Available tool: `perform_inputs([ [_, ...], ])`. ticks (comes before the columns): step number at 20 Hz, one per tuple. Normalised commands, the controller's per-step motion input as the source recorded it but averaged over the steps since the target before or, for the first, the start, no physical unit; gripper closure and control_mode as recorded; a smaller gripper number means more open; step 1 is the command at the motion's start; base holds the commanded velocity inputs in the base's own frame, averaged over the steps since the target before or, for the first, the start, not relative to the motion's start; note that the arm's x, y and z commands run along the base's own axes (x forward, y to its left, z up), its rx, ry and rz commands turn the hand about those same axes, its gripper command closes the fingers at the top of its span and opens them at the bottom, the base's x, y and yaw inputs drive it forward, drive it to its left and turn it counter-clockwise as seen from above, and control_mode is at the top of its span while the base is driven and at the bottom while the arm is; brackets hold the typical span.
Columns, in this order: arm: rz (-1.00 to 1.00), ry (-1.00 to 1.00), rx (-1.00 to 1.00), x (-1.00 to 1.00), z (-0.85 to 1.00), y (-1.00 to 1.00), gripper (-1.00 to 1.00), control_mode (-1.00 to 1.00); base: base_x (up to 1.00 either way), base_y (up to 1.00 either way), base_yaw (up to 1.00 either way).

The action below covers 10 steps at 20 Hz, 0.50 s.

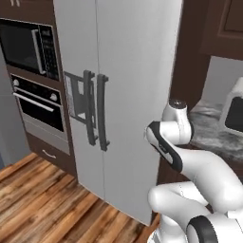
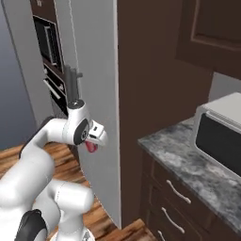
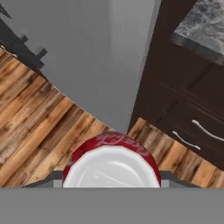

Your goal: Four empty soda cans are scattered around the kitchen. Gather all the cans and cluster them next to the stove for recycling.

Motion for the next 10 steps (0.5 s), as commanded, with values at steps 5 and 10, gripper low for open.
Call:
perform_inputs([
  [5,0.0,0.0,0.0,0.0,0.0,0.0,1.0,1.0,0.0,0.54,0.4],
  [10,0.0,0.0,0.0,0.0,0.0,0.0,1.0,1.0,0.0,0.5,0.41],
])
